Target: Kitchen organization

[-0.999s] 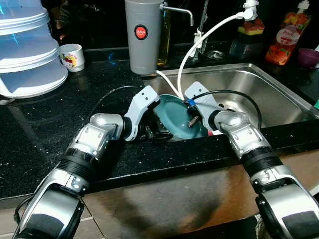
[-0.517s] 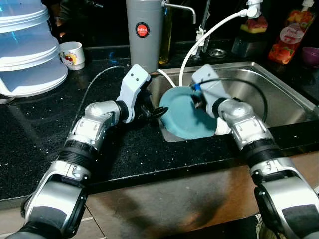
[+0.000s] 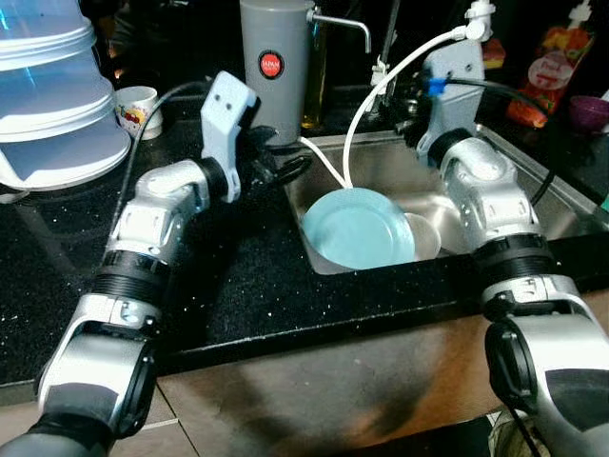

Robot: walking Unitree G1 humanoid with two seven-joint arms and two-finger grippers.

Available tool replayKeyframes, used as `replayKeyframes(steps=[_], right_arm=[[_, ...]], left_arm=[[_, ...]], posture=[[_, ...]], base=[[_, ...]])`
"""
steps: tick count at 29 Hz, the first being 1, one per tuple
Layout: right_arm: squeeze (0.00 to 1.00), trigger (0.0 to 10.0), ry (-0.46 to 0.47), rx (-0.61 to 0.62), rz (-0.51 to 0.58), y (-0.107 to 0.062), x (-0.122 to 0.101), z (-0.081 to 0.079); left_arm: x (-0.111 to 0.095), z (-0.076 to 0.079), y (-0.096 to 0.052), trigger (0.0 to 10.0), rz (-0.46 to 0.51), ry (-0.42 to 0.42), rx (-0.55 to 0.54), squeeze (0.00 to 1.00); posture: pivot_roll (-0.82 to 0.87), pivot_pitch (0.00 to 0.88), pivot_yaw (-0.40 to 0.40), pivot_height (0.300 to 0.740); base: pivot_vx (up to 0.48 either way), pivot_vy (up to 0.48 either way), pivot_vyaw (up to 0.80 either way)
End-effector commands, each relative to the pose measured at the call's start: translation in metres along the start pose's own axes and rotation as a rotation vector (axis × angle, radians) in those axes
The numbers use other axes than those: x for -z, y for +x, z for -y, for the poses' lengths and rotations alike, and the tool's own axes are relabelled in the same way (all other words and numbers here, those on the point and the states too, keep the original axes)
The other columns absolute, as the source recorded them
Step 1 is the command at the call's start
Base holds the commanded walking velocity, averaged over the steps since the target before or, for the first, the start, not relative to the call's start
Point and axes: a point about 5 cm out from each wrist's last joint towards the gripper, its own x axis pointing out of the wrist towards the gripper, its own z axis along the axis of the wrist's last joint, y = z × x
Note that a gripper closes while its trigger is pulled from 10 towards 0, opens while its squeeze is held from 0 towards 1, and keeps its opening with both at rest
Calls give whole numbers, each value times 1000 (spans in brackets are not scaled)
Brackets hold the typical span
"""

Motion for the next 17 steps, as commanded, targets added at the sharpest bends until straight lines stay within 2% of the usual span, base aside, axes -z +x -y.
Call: replayKeyframes(steps=[1,2,3,4,5,7,8,9,11,13,15,17], right_arm=[[0,10000,135,-42,9,0,-2,-3],[0,10000,478,-192,32,-7,-5,-12],[0,10000,559,-240,44,-10,-7,-15],[0,10000,559,-240,44,-10,-7,-15],[0,10000,676,-312,73,-16,-11,-18],[0,10000,801,-484,111,-31,-14,-28],[0,10000,812,-555,123,-38,-15,-33],[0,10000,812,-555,123,-38,-15,-33],[0,10000,812,-704,124,-56,-10,-48],[0,10000,890,-826,138,-73,-10,-59],[0,10000,900,-860,119,-82,-8,-64],[0,10000,832,-843,47,-85,1,-70]], left_arm=[[-11,-7,-6,10000,46,-30,-28,0],[-30,-5,-19,10000,203,-146,39,0],[-35,-4,-23,10000,244,-172,63,0],[-35,-4,-23,10000,244,-172,63,0],[-49,3,-33,10000,347,-292,171,0],[-70,21,-56,10000,457,-409,418,0],[-74,29,-66,10000,456,-428,523,0],[-74,29,-66,10000,456,-428,523,0],[-67,40,-77,10000,353,-401,614,0],[-56,50,-88,10000,227,-379,660,0],[-50,59,-99,10000,149,-391,704,0],[-47,67,-110,10000,83,-402,733,0]], posture=[[6,30,-13,740],[14,16,-20,740],[14,16,-20,740],[14,16,-20,740],[16,17,-18,740],[16,11,-15,740],[25,17,-13,740],[25,17,-13,740],[31,17,-8,740],[32,22,-6,740],[33,24,5,740],[31,20,10,740]], base=[[0,0,0],[0,0,0],[0,0,0],[0,0,0],[0,0,0],[0,0,0],[0,0,0],[0,0,0],[0,0,0],[0,0,0],[0,0,0],[0,0,0]])
